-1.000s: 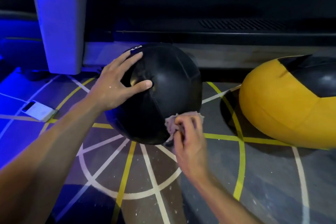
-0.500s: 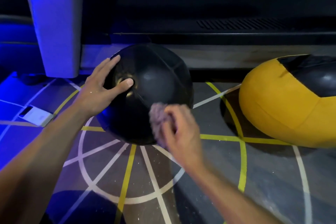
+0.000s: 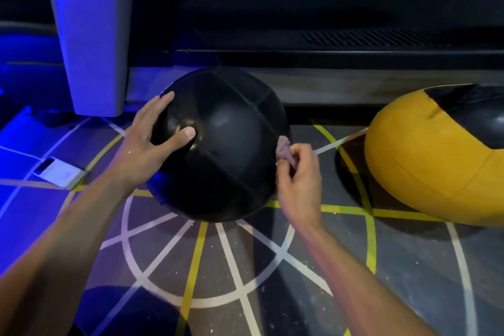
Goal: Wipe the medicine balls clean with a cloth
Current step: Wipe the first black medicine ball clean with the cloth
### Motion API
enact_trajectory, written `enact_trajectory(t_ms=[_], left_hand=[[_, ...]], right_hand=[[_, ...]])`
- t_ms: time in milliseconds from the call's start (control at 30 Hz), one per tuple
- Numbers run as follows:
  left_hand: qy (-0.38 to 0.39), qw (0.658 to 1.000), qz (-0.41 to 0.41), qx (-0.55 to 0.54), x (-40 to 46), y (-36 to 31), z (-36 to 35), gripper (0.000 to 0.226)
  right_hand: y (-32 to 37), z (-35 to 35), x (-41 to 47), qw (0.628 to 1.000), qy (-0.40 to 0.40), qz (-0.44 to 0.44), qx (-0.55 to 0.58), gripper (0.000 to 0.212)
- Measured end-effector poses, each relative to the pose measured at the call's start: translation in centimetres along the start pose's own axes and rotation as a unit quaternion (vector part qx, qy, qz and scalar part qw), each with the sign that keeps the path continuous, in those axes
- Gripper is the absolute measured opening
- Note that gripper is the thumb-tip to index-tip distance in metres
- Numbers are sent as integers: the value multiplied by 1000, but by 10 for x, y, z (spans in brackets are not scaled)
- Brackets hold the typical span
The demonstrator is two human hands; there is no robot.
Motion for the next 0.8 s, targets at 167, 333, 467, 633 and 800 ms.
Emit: enact_trajectory(t_ms=[167, 333, 467, 633, 800], left_hand=[[-12, 1000, -4, -18, -20, 2, 7, 84], [-29, 999, -18, -8, -47, -2, 8, 88], [-46, 998, -28, -10, -52, -2, 10, 85], [-61, 998, -24, -17, -51, 5, 12, 79], [-60, 998, -20, -25, -51, 8, 13, 80]], right_hand=[[29, -32, -92, 971, 187, 147, 12, 21], [39, -15, -55, 977, 102, 189, -8, 14], [9, -13, 39, 996, 6, 24, -90, 10], [56, -36, -64, 967, 122, 216, -65, 15], [44, -29, -49, 962, 129, 220, -98, 16]])
Point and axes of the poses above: each hand's wrist, its own x-axis towards the middle knuckle, its own z-axis out of the back of the hand, y = z × x, the point moved 9 cm from there along x, towards the middle knuckle, and after that the axes turned 10 degrees about -z, right-handed, at the moved point
